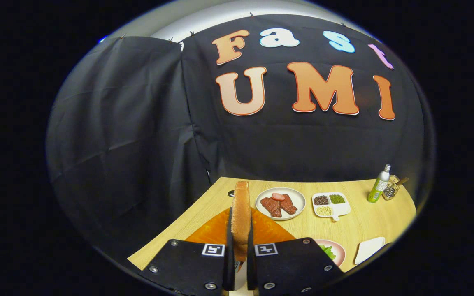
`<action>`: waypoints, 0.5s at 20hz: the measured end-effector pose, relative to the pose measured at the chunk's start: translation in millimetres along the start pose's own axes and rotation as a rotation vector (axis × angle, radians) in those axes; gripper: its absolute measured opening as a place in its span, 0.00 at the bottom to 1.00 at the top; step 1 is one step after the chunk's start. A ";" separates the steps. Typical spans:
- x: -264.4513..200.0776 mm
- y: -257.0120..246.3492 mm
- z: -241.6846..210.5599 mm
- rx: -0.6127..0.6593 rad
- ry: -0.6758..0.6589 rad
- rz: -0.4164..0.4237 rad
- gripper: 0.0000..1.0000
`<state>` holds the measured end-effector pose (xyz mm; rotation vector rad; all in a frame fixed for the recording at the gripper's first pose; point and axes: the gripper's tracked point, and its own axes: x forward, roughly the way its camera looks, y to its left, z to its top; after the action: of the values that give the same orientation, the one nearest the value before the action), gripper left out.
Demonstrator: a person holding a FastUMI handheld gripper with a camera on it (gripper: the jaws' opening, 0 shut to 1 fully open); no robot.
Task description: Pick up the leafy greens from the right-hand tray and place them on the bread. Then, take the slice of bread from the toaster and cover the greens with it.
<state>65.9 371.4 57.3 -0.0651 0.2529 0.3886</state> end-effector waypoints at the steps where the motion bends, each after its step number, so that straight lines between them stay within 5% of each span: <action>1: -2.2 -3.9 1.4 -0.004 -0.004 -0.003 0.12; 10: -13.4 -49.7 -31.4 -0.011 0.025 -0.035 0.12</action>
<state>65.8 317.1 31.2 -0.0849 0.2742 0.3541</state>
